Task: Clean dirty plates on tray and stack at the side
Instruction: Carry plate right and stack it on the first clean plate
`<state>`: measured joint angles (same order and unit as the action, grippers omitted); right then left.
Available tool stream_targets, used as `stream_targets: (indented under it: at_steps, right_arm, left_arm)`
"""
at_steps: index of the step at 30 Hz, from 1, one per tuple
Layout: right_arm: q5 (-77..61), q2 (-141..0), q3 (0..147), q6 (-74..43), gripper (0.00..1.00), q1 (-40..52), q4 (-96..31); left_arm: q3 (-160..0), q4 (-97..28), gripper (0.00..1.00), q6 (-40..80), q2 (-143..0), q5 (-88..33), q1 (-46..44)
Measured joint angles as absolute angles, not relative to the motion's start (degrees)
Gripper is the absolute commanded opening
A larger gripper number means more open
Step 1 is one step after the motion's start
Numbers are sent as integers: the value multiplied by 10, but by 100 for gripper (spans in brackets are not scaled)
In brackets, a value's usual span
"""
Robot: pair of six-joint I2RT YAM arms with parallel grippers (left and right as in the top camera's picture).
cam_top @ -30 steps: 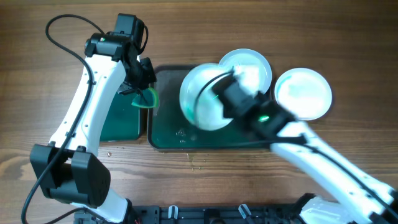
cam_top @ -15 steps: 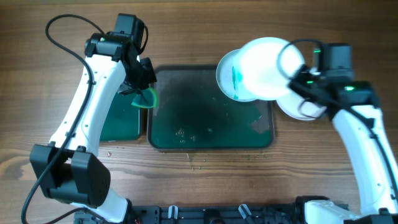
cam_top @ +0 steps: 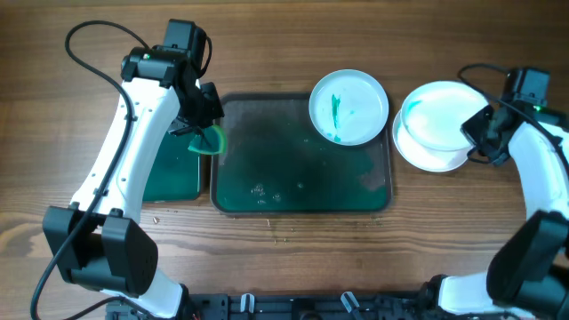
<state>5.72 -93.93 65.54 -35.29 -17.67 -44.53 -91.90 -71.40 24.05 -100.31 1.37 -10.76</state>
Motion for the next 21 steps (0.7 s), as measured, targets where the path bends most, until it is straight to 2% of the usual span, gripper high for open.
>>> stream_targets:
  at_steps: [2,3,5,6,9,16,21]
  right_arm:
    - [67,-962,655,-351,4,-177,-447]
    - [69,-968,654,-350,8,-177,-447]
    - [76,-980,651,-343,43,-177,-453]
    - [76,-981,651,-339,53,-177,-452]
    - [65,-983,651,-308,57,-177,-453]
    - [-62,-983,681,-210,56,-175,-526]
    - [-173,-983,730,-140,56,-145,-529]
  left_arm:
    - [-919,-714,4,241,-1003,14,-108]
    - [-919,-714,4,241,-1003,14,-107]
    - [-919,-714,4,240,-1003,14,-108]
    - [-919,-714,4,240,-1003,14,-108]
    - [-919,-714,4,240,-1003,14,-108]
    - [-919,-714,4,241,-1003,14,-108]
    - [-919,-705,4,241,-1003,14,-107]
